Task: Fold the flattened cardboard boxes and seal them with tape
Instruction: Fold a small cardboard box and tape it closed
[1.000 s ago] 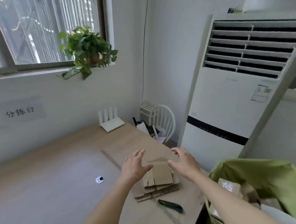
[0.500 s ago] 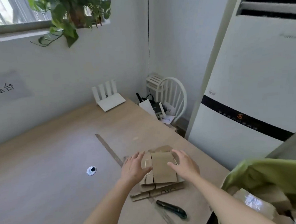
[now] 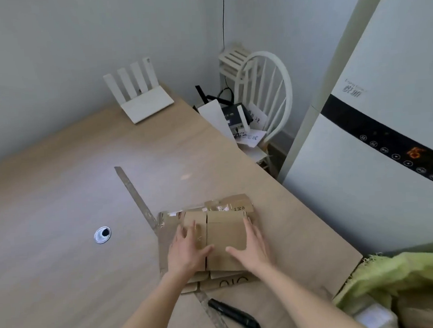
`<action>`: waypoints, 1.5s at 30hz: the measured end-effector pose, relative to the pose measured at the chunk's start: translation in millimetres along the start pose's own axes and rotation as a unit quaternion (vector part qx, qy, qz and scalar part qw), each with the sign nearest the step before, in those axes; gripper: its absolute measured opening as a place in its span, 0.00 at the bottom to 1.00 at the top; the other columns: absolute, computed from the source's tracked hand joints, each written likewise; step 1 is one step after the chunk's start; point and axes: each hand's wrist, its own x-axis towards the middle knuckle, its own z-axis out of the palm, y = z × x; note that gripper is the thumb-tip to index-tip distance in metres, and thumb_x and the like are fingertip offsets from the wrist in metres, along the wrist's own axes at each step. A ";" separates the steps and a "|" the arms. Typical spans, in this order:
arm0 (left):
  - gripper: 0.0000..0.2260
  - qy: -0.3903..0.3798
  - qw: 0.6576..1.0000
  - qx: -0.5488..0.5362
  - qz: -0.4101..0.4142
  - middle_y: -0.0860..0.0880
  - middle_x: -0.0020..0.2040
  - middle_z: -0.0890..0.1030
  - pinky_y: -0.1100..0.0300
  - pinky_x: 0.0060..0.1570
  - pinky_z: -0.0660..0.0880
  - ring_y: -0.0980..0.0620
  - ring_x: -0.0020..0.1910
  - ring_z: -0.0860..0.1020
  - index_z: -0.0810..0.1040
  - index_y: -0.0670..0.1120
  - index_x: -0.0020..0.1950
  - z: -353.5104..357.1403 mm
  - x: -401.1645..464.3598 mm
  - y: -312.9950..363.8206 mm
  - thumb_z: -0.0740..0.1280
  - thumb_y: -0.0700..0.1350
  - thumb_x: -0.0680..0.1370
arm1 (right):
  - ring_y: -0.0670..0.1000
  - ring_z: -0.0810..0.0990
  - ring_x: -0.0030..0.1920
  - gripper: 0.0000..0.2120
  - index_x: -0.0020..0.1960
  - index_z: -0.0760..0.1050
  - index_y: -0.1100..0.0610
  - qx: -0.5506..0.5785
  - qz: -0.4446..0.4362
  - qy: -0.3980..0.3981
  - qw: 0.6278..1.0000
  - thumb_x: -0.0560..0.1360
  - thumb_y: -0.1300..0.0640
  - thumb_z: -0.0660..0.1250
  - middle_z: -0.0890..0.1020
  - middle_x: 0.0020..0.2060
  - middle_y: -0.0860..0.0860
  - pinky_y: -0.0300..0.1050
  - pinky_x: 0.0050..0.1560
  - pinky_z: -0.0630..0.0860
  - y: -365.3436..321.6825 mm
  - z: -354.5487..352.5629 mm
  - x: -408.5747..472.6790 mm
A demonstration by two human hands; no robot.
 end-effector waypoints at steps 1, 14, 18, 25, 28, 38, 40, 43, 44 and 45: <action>0.44 -0.003 1.000 -0.025 -0.014 0.43 0.80 0.55 0.50 0.69 0.67 0.45 0.78 0.59 0.51 0.56 0.80 4.4 2.5 1.0 0.70 0.67 0.71 | 0.54 0.59 0.79 0.52 0.83 0.43 0.45 0.000 -0.007 0.002 1.000 0.72 0.32 0.70 0.53 0.82 0.49 0.53 0.75 0.63 1.4 2.7 0.5; 0.55 0.069 0.972 -0.226 -0.014 0.45 0.67 0.67 0.50 0.59 0.74 0.44 0.65 0.73 0.47 0.71 0.76 -35.0 -36.5 -12.5 0.79 0.66 0.58 | 0.46 0.58 0.79 0.45 0.80 0.42 0.34 0.116 -0.146 0.013 0.982 0.76 0.43 0.71 0.54 0.80 0.40 0.51 0.74 0.66 -45.2 -17.4 -35.7; 0.54 0.113 0.955 -0.272 0.046 0.55 0.61 0.70 0.54 0.54 0.78 0.54 0.58 0.76 0.53 0.75 0.73 -61.3 -87.1 -47.7 0.82 0.55 0.58 | 0.44 0.62 0.77 0.49 0.80 0.45 0.35 0.173 -0.178 0.024 0.968 0.73 0.46 0.76 0.57 0.79 0.38 0.49 0.75 0.65 -70.7 -10.3 -70.0; 0.47 0.184 0.940 -0.271 0.100 0.59 0.62 0.70 0.60 0.56 0.77 0.62 0.58 0.74 0.65 0.72 0.70 -57.8 -205.1 -141.3 0.80 0.44 0.58 | 0.38 0.77 0.56 0.37 0.74 0.63 0.35 0.171 -0.239 -0.018 0.956 0.71 0.44 0.78 0.73 0.61 0.35 0.47 0.58 0.79 -106.6 38.5 -168.3; 0.40 0.211 0.934 -0.278 0.072 0.58 0.64 0.68 0.67 0.54 0.74 0.59 0.59 0.74 0.71 0.64 0.69 -36.4 -255.5 -175.5 0.78 0.47 0.59 | 0.39 0.78 0.55 0.29 0.67 0.68 0.35 0.168 -0.264 -0.033 0.949 0.71 0.46 0.78 0.73 0.57 0.33 0.47 0.58 0.80 -108.2 74.6 -209.7; 0.27 0.240 0.929 -0.275 0.064 0.57 0.69 0.65 0.61 0.65 0.71 0.55 0.68 0.70 0.80 0.58 0.62 38.2 -335.9 -249.4 0.80 0.43 0.66 | 0.43 0.70 0.68 0.08 0.53 0.79 0.37 0.075 -0.315 -0.090 0.942 0.76 0.46 0.73 0.70 0.67 0.38 0.46 0.63 0.77 -67.7 155.5 -269.9; 0.25 0.241 0.927 -0.278 0.067 0.61 0.68 0.65 0.62 0.65 0.70 0.55 0.69 0.69 0.80 0.58 0.62 51.2 -338.1 -254.5 0.80 0.46 0.66 | 0.42 0.69 0.69 0.06 0.54 0.80 0.38 0.048 -0.325 -0.108 0.938 0.78 0.46 0.70 0.69 0.68 0.36 0.47 0.66 0.75 -62.1 166.5 -270.2; 0.22 0.252 0.917 -0.302 0.064 0.64 0.69 0.64 0.66 0.65 0.69 0.62 0.69 0.67 0.78 0.64 0.61 61.5 -339.9 -252.6 0.75 0.61 0.68 | 0.41 0.70 0.68 0.06 0.56 0.81 0.42 0.045 -0.323 -0.117 0.938 0.80 0.48 0.69 0.68 0.66 0.34 0.43 0.66 0.75 -59.4 175.9 -268.0; 0.20 0.251 0.915 -0.309 0.058 0.65 0.69 0.64 0.67 0.64 0.68 0.65 0.69 0.66 0.79 0.65 0.60 61.5 -340.2 -250.9 0.71 0.66 0.70 | 0.40 0.68 0.67 0.07 0.57 0.81 0.44 0.033 -0.321 -0.122 0.939 0.80 0.48 0.68 0.67 0.66 0.34 0.43 0.67 0.73 -57.7 177.6 -266.9; 0.20 0.250 0.915 -0.313 0.054 0.66 0.69 0.64 0.66 0.64 0.68 0.67 0.69 0.65 0.80 0.63 0.60 60.8 -340.5 -249.7 0.68 0.69 0.71 | 0.39 0.67 0.67 0.08 0.58 0.81 0.45 0.020 -0.317 -0.127 0.940 0.80 0.47 0.68 0.67 0.66 0.34 0.43 0.68 0.72 -55.8 178.4 -266.7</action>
